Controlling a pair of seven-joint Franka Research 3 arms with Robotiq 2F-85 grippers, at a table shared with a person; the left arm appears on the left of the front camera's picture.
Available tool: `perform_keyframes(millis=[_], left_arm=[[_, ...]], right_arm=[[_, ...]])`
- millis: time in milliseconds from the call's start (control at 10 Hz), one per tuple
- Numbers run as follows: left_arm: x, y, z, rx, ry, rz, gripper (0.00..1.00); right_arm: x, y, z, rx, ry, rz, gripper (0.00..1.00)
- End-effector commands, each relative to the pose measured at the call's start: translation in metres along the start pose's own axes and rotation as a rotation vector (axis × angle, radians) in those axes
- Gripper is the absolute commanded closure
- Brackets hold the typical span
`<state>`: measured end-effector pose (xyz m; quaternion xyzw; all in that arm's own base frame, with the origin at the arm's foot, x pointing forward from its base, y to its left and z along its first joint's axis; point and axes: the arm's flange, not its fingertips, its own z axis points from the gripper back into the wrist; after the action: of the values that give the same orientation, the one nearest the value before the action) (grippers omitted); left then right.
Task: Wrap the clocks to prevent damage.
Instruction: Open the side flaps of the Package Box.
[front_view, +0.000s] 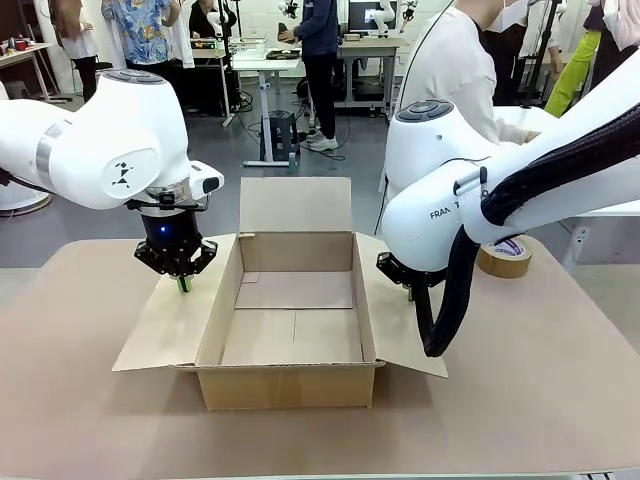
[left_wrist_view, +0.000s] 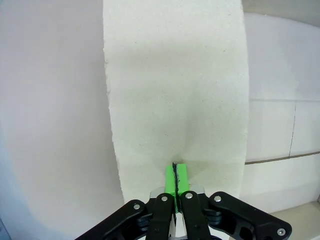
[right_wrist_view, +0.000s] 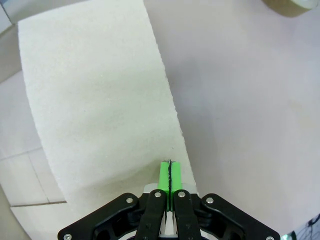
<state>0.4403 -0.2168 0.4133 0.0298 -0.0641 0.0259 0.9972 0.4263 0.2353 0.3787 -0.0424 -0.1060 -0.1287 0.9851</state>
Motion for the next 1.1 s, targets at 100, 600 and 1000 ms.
perform_keyframes(millis=[100,600,1000], left_arm=[[-0.003,0.002,-0.006,-0.016,0.016,0.006,1.0],[-0.008,-0.002,-0.014,-0.037,-0.001,0.004,1.0],[-0.003,-0.001,-0.012,-0.012,0.012,0.003,1.0]], right_arm=[[-0.006,-0.003,-0.002,0.045,0.015,-0.026,0.99],[-0.006,0.0,-0.001,0.082,0.042,-0.024,0.99],[-0.002,0.003,0.002,0.045,0.03,-0.037,0.99]])
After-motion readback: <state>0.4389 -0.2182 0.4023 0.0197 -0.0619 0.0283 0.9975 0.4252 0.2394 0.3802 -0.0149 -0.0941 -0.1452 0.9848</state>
